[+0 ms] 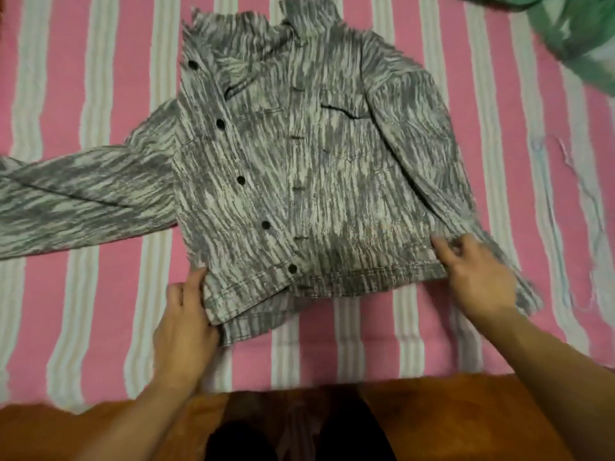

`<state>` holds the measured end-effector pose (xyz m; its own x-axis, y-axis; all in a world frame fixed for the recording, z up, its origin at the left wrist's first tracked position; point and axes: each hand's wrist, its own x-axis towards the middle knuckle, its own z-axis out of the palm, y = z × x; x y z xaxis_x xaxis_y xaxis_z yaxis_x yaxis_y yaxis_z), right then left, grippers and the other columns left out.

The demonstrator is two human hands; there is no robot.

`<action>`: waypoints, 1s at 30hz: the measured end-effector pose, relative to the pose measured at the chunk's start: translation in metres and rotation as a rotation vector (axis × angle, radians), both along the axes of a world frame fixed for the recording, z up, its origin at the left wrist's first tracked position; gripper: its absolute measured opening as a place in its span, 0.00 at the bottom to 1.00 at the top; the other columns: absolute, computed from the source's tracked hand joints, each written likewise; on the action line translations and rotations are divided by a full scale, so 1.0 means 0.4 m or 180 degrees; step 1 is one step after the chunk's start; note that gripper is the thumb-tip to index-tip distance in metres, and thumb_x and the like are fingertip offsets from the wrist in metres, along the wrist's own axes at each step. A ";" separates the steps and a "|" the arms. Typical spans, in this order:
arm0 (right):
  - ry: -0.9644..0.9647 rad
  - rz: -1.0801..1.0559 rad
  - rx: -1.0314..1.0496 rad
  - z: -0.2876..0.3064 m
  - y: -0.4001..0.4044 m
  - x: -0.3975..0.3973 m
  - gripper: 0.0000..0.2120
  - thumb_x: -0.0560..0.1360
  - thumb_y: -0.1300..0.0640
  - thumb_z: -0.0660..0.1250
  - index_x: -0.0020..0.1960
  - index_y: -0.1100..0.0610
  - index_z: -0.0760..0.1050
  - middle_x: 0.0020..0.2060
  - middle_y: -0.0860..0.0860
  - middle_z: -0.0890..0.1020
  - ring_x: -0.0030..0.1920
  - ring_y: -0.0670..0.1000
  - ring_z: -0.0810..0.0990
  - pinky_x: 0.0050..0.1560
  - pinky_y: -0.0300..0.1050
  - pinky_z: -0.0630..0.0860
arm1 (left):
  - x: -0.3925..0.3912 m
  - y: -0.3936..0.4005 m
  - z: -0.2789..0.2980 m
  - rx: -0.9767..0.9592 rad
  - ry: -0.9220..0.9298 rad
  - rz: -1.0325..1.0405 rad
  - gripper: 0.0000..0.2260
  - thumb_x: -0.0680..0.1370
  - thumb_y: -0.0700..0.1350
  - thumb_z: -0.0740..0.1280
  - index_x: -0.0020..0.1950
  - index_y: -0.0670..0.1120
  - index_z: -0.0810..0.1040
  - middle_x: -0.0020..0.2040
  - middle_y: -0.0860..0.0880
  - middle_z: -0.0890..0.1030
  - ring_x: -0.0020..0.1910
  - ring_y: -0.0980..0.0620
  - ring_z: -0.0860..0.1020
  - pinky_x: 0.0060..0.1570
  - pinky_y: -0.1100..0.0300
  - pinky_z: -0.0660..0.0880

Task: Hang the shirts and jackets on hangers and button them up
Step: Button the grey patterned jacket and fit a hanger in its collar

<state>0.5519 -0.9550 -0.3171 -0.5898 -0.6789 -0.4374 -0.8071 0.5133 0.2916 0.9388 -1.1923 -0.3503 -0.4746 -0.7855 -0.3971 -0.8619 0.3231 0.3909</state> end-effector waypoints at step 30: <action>-0.4461 -0.3828 -0.1021 -0.003 -0.230 0.121 0.18 0.84 0.43 0.57 0.67 0.52 0.72 0.61 0.51 0.79 0.63 0.55 0.76 0.51 0.50 0.77 | -0.332 0.246 0.137 0.2425 0.0445 -0.2256 0.19 0.82 0.46 0.63 0.74 0.47 0.69 0.74 0.46 0.70 0.72 0.48 0.68 0.71 0.50 0.67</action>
